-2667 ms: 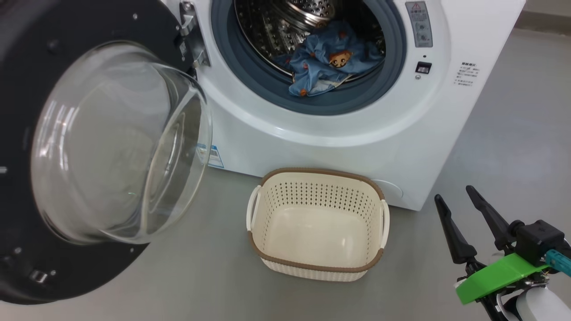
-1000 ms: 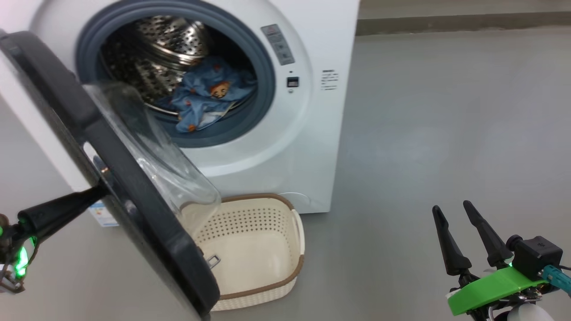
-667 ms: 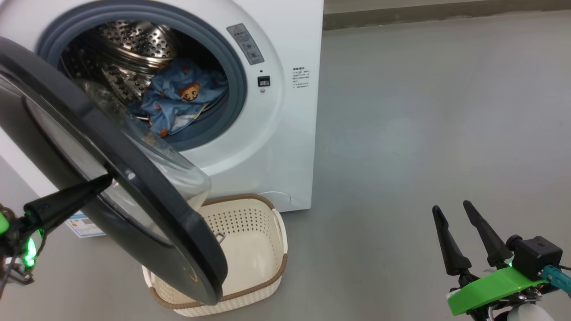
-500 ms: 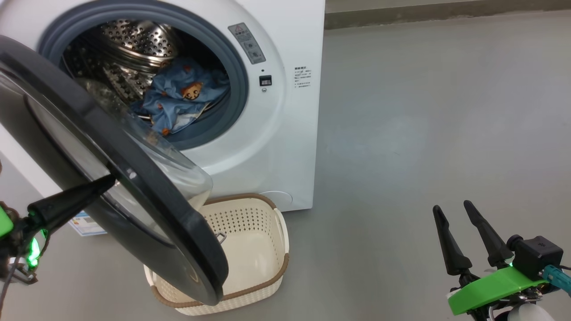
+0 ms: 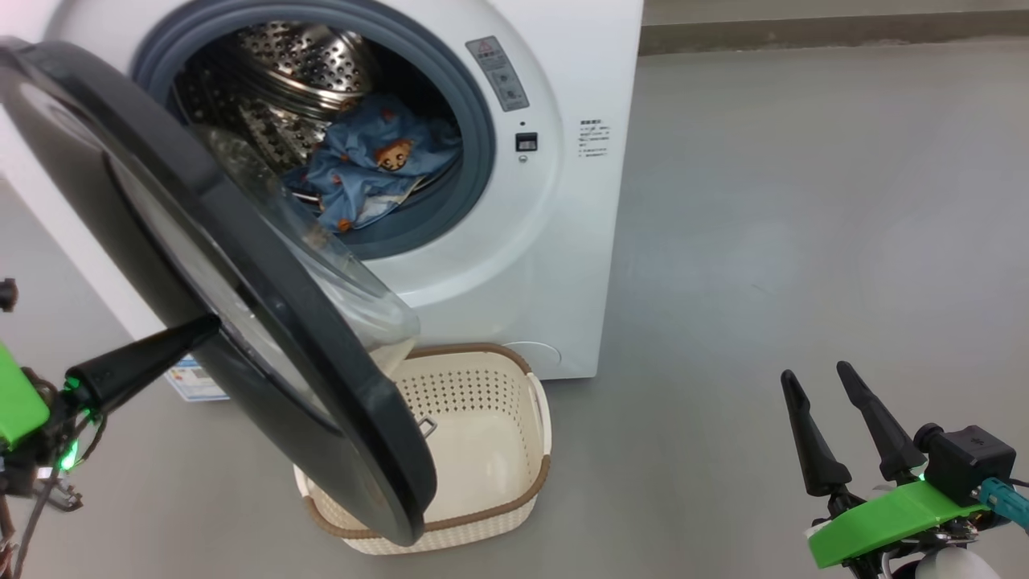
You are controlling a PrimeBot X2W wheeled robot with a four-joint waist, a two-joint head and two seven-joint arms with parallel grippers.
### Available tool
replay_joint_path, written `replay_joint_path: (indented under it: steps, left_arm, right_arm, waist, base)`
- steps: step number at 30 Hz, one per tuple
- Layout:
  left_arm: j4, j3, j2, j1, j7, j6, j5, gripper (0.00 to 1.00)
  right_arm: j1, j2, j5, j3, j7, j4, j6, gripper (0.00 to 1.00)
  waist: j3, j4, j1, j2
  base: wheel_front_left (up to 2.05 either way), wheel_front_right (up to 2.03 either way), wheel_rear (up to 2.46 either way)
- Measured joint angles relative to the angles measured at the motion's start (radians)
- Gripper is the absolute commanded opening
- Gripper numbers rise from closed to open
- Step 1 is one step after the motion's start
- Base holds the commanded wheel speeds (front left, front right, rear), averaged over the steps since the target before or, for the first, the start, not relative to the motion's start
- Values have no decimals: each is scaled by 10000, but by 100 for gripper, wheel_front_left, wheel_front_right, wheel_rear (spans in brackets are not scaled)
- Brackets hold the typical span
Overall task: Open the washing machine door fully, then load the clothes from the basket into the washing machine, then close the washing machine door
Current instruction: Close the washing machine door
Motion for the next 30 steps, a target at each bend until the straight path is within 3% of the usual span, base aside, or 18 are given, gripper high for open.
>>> replay_joint_path:
  steps: [1,2,4,5,6,14,21,30]
  left_arm:
    - [-107,4,-2,21,-46,-33,42,0]
    - [-199,12,6,60,-123,-119,86,19]
    - [-351,15,86,179,-151,-270,209,46]
    - [-447,25,151,324,-257,-339,322,55]
    - [-535,35,240,506,-372,-474,491,100]
    - [-880,424,272,1624,-2619,-1557,2213,100]
    - [-892,-21,445,2488,-5793,-1695,3693,100]
    - [-453,-1643,1120,4185,-11313,-1714,5501,100]
  right_arm:
    - [1,0,0,-2,0,0,0,100]
    - [2,2,0,-6,0,0,0,100]
    - [3,8,0,-19,0,-4,0,100]
    - [5,8,0,-21,0,-2,0,100]
    - [6,12,0,-23,0,-8,0,100]
    - [11,2,-2,-73,0,-36,0,100]
    - [12,-33,-2,-84,0,-56,0,100]
    - [10,-35,-12,-265,0,-173,0,100]
  waist:
    - [-7,52,0,-1]
    - [-13,105,0,0]
    - [-26,208,0,0]
    - [-32,255,0,0]
    - [-37,296,0,0]
    - [-40,578,0,0]
    - [-75,723,0,0]
    - [-93,637,-1,0]
  base:
    - [0,0,0]
    - [0,0,0]
    - [0,0,0]
    - [0,0,0]
    - [0,0,0]
    - [0,0,0]
    - [0,0,0]
    - [0,0,0]
